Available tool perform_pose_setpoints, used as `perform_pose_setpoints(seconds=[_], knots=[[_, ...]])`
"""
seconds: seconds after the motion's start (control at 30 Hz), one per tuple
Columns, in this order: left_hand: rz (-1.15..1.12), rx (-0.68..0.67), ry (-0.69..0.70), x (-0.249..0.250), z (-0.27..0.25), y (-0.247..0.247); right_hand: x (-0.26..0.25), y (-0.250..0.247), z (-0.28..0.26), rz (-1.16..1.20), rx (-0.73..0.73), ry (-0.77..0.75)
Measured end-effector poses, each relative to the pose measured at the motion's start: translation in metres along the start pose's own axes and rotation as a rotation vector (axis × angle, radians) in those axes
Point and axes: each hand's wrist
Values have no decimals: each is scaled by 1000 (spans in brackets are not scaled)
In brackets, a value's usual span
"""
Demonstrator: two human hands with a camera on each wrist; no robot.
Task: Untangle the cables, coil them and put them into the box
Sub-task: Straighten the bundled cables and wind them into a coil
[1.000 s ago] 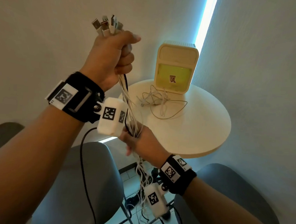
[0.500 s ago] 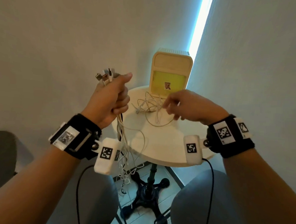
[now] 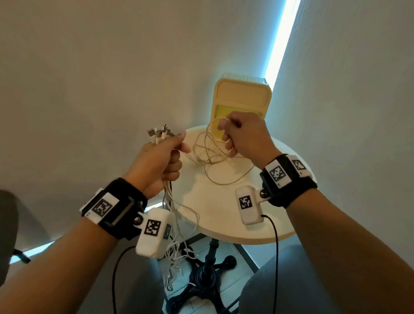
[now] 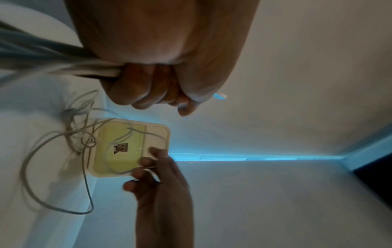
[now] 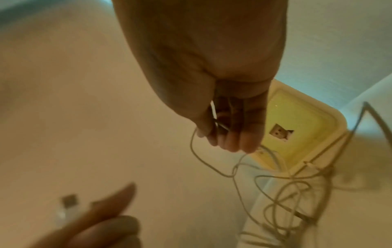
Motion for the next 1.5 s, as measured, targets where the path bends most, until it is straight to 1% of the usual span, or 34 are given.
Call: perform_pose_setpoints(seconds=[0.03,0.07,0.1,0.17,0.27,0.33,0.43,0.53,0.6,0.77,0.9,1.0,1.1,1.2,1.23,1.27,1.33,1.37,1.4,1.43,1.47,1.5], knots=[[6,-27,-30,0,4,2,-6,-4,-7,4,9,-62],[1,-51,-56,-1,8,5,-13,-8,-16,1,-14,-111],[-16,-75,-74,-1,13,9,-19,-11,-25,-3,-64,-145],[-65,-136,-101,3,21,17,-28,-16,-45,-5,-216,-182],[-122,-202,-110,13,34,23,-32,-22,-75,-90,-431,-186],[-119,-230,-93,21,40,24,-27,-26,-91,-178,-527,-172],[-89,-224,-51,32,46,27,-14,-28,-103,-270,-648,-114],[-34,-206,-9,37,48,32,-7,-24,-107,-304,-700,-72],[-46,-209,7,37,47,34,-7,-23,-110,-319,-713,-55],[-107,-198,38,34,47,27,-10,-36,-118,-274,-688,-32],[-154,-166,20,38,51,10,-9,-44,-131,-212,-785,40],[-96,-128,44,36,52,5,2,-47,-129,-206,-750,104],[-27,-78,123,31,52,9,7,-48,-128,-191,-758,142],[68,-62,158,24,47,13,-1,-48,-134,-137,-774,119],[110,-67,155,20,44,13,-3,-49,-135,-137,-718,91],[155,-71,152,16,41,14,-5,-51,-133,-151,-605,52],[231,-77,152,8,33,16,-7,-55,-125,-180,-282,-38],[257,-83,151,3,30,18,-9,-56,-118,-171,-147,-77],[275,-94,149,0,27,20,-11,-54,-110,-141,-63,-101],[285,-108,145,-3,24,22,-14,-49,-101,-101,-32,-108],[289,-122,140,-5,22,24,-15,-43,-90,-60,-47,-92],[287,-131,133,-7,20,26,-17,-35,-80,-19,-101,-52]])
Point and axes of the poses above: each hand's wrist, its own z-axis towards the middle knuckle, its own y-axis out of the palm, x = y × z, and after that the axes turned 12 degrees about -x, right-handed
